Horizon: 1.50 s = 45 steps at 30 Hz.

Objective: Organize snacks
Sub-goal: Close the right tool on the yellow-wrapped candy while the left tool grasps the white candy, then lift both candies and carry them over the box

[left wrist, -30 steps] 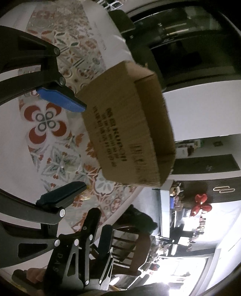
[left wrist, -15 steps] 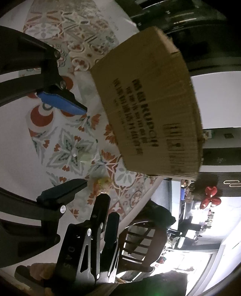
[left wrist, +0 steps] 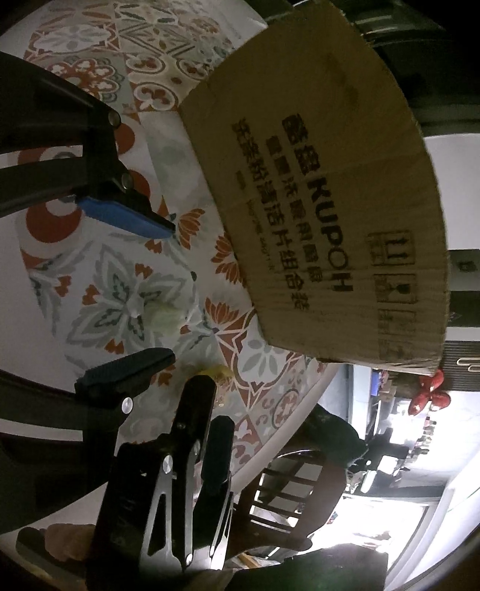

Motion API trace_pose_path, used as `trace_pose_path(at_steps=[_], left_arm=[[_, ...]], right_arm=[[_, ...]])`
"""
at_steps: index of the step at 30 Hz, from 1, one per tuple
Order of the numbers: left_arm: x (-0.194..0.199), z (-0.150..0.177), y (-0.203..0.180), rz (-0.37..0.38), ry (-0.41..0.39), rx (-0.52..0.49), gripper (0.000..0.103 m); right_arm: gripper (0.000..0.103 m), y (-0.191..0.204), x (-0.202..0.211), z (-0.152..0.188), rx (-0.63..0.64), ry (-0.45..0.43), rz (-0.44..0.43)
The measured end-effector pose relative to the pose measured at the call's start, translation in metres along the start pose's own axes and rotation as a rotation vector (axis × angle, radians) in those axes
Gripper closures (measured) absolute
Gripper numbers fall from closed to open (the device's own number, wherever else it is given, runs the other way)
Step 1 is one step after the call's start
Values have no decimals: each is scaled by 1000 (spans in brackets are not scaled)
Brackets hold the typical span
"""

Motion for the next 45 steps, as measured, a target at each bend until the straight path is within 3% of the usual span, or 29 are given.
trace_pose_path(at_steps=[5, 7, 10, 12, 14, 17, 45], left_arm=[[-7, -2, -5, 0, 8, -25, 50], [-10, -2, -5, 2, 15, -29, 54], [-13, 0, -5, 6, 19, -30, 62], [-13, 0, -6, 17, 16, -30, 73], [-13, 0, -6, 30, 14, -21, 78], [-13, -1, -6, 39, 11, -4, 84], [24, 2, 11, 36, -35, 122, 84]], right_arm=[[54, -1, -5, 1, 17, 7, 20], [61, 0, -8, 2, 27, 12, 21], [63, -1, -8, 3, 39, 5, 27], [68, 0, -8, 3, 52, 1, 35], [75, 1, -8, 4, 60, -3, 42], [75, 0, -8, 4, 55, -4, 37], [83, 15, 14, 7, 63, -48, 34]])
Point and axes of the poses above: each gripper's, at about its wrist camera, not at the fingertips, and x roughly against the way its jaws point, y to its left, z to its underside, the point moved 7 cm from there along -x, roughly the way its jaws point, and after that the axes turned 6 degrees about y, right-handed, at the moved point
